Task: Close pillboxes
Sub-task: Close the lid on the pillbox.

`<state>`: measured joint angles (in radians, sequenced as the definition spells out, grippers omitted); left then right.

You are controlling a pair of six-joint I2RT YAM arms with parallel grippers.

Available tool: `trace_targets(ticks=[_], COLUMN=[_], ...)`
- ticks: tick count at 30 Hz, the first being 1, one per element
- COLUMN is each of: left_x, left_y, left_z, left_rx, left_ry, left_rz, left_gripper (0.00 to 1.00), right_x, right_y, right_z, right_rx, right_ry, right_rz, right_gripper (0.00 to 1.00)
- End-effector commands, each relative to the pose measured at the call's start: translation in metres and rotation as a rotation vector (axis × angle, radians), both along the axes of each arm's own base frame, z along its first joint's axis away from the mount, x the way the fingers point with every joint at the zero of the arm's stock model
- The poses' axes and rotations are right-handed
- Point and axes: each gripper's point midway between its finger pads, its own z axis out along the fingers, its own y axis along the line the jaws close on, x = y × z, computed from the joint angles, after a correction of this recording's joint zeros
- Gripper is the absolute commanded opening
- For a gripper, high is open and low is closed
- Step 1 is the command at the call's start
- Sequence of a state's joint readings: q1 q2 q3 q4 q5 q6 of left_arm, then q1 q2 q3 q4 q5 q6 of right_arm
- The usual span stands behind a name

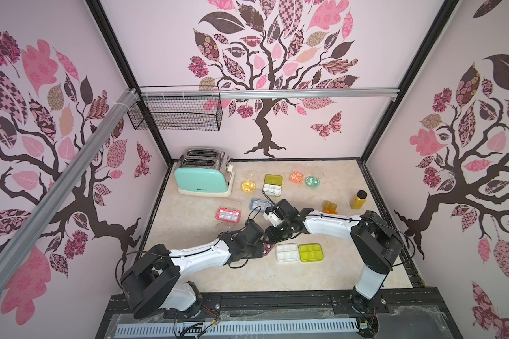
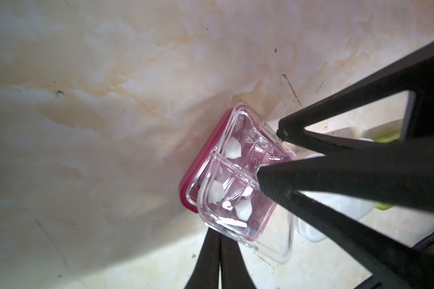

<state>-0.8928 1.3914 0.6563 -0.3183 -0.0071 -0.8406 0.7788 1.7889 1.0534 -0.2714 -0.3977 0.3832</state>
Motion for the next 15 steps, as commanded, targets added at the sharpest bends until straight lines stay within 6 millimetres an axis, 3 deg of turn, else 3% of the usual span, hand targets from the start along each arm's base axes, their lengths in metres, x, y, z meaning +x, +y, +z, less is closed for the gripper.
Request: trace_targets(ticks=[1,7,10,12,15], left_x=[0.001,-0.008,0.001,0.006,0.015], left_y=[0.000,0.026,0.028,0.020,0.004], left_z=[0.009,0.016,0.030,0.035,0.036], left_rx=[-0.005,0.104,0.110,0.085,0.058], left_ry=[-0.019,-0.026,-0.079,-0.077,-0.071], left_rz=[-0.007,-0.031,-0.024,-0.038,-0.067], left_gripper=[0.07,0.09,0.24,0.38,0.49], right_x=[-0.009,-0.011,-0.011,-0.012,-0.012], right_y=[-0.002,-0.005,-0.005,-0.006,-0.008], right_z=[-0.012,-0.017,-0.018,-0.019,-0.018], right_rx=[-0.022,-0.037,-0.041,-0.045,-0.053], right_ry=[0.038,0.039,0.042,0.043,0.040], right_rz=[0.012,0.018,0.017,0.018,0.020], right_gripper=[0.46,0.46,0.47,0.47,0.48])
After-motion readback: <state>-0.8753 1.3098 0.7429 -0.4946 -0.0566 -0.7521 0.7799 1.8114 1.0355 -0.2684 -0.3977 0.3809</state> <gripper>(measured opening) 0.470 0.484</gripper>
